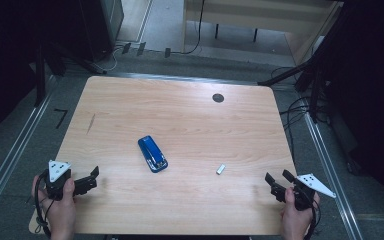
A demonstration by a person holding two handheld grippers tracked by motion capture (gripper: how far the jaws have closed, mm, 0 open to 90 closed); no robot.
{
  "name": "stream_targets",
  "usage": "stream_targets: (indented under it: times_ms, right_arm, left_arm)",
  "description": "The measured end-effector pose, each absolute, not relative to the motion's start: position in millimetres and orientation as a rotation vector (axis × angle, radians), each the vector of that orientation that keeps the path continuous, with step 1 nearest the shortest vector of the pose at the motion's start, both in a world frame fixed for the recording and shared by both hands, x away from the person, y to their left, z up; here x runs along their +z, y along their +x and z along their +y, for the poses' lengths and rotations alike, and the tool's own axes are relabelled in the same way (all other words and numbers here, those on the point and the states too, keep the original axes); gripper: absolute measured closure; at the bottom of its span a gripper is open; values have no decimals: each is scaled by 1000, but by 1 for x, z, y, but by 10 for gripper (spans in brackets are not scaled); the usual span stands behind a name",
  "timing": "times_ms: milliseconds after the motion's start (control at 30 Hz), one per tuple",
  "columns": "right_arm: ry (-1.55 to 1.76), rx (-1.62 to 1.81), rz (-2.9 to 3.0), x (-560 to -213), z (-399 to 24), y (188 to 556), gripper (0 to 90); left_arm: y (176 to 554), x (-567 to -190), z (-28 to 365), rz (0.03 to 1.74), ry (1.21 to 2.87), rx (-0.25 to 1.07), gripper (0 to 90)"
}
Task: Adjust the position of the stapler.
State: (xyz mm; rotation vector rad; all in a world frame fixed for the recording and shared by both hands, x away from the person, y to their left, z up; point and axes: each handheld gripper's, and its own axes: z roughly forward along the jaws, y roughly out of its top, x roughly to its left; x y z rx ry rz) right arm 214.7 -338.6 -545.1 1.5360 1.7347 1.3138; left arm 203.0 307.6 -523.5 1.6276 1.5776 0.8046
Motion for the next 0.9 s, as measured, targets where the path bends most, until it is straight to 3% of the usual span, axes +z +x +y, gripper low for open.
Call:
stream_targets:
  times_ms: [467, 633, 900]
  right_arm:
    - [1415, 1256, 1854, -525, -300, 218, 224]
    - [1364, 1276, 1942, -517, -275, 221, 136]
    - [1286, 1278, 2004, -507, -241, 228, 108]
  left_arm:
    - [204, -524, 309, 1592, 1623, 800, 0]
    - [204, -524, 307, 1574, 1635, 807, 0]
    - [205, -524, 308, 1577, 1630, 797, 0]
